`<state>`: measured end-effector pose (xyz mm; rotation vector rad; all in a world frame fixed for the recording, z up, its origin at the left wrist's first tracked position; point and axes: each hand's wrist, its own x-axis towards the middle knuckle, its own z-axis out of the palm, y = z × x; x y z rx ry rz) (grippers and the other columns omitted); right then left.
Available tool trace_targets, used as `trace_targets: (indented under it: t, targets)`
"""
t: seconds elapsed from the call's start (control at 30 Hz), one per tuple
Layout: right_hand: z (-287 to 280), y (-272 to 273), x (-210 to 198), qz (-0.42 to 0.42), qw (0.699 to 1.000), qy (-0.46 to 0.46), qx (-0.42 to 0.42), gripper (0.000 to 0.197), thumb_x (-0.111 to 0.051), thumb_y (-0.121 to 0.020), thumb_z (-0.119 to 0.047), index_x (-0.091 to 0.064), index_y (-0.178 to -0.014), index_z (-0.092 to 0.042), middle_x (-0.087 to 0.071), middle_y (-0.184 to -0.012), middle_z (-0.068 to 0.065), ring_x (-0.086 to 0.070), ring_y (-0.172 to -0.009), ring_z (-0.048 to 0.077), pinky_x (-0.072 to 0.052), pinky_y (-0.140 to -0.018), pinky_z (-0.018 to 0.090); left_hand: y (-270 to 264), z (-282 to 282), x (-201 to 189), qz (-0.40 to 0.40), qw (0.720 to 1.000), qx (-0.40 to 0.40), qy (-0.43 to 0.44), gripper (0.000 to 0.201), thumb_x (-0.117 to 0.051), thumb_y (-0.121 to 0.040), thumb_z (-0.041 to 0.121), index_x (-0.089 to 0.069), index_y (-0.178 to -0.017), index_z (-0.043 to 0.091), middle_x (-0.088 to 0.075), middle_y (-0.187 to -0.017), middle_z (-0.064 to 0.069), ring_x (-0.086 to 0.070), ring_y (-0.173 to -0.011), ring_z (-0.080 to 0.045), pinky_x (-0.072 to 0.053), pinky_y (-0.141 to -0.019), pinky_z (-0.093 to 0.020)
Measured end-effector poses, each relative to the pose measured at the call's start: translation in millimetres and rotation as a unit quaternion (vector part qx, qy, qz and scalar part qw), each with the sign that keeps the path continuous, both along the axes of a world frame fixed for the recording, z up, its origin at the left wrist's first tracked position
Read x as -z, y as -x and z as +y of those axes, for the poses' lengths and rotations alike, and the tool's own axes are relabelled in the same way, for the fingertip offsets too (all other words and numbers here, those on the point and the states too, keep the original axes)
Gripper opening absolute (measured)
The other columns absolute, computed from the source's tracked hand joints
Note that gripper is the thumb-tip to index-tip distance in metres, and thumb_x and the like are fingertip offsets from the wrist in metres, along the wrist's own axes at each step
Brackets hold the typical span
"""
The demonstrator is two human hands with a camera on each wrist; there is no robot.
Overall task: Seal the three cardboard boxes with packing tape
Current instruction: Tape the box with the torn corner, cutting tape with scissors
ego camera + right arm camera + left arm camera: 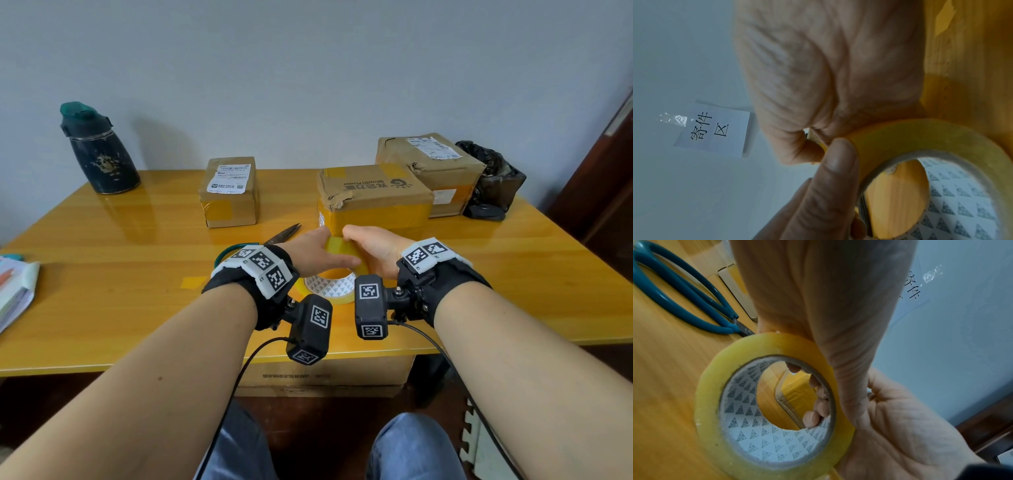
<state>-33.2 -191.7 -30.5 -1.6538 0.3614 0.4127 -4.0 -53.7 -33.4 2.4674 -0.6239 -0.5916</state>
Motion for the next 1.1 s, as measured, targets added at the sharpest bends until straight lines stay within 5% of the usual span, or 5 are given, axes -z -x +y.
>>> trace_targets:
  t: [0.47, 0.63, 0.77, 0.9, 1.1]
  targets:
    - [-1, -2, 3, 0.004, 1.0, 0.023, -0.011, 0.016, -0.042, -0.087, -0.025, -0.044, -0.073, -0.018, -0.045, -0.066, 0.003, -0.044, -0.061, 0.018, -0.037, -0.058, 0.031, -2, -1, 1, 0.014, 1.0, 0.005, 0.008, 0.065, -0.064, -0.082, 0.057, -0.044, -0.13, 0.018, -0.059, -0.119, -0.002, -0.058, -0.108, -0.019, -0.048, -0.098, -0.043]
    - [-6, -1, 7, -0.001, 1.0, -0.016, -0.014, 0.03, -0.049, -0.097, -0.028, -0.06, -0.117, -0.008, -0.063, -0.099, 0.012, -0.059, -0.085, 0.026, -0.048, -0.07, 0.035, -2, -1, 0, 0.0, 1.0, 0.006, -0.01, 0.073, -0.061, -0.083, 0.059, -0.039, -0.137, 0.016, -0.052, -0.128, -0.002, -0.052, -0.113, -0.02, -0.045, -0.098, -0.04]
    - [-9, 2, 8, 0.003, 0.998, -0.061, -0.021, 0.035, -0.045, -0.099, -0.025, -0.057, -0.125, -0.006, -0.064, -0.103, 0.01, -0.061, -0.085, 0.023, -0.048, -0.074, 0.034, -3, 0, 1, 0.005, 1.0, 0.005, -0.007, 0.074, -0.062, -0.082, 0.06, -0.039, -0.138, 0.017, -0.052, -0.129, -0.001, -0.052, -0.114, -0.018, -0.045, -0.1, -0.04]
    - [-11, 3, 9, 0.016, 0.996, -0.082, -0.035, 0.033, -0.042, -0.1, -0.024, -0.058, -0.122, -0.007, -0.064, -0.098, 0.009, -0.061, -0.08, 0.022, -0.048, -0.068, 0.032, -4, -1, 2, 0.0, 1.0, 0.005, -0.01, 0.072, -0.062, -0.081, 0.06, -0.041, -0.134, 0.017, -0.055, -0.122, -0.002, -0.055, -0.108, -0.018, -0.048, -0.096, -0.041]
    - [-5, 0, 5, 0.001, 1.0, -0.004, -0.021, 0.014, -0.041, -0.091, -0.018, -0.048, -0.08, -0.014, -0.048, -0.069, 0.005, -0.048, -0.058, 0.018, -0.04, -0.053, 0.029, -3, 0, 2, -0.003, 1.0, 0.002, -0.012, 0.063, -0.062, -0.083, 0.059, -0.044, -0.127, 0.016, -0.057, -0.112, -0.003, -0.056, -0.097, -0.018, -0.05, -0.087, -0.036]
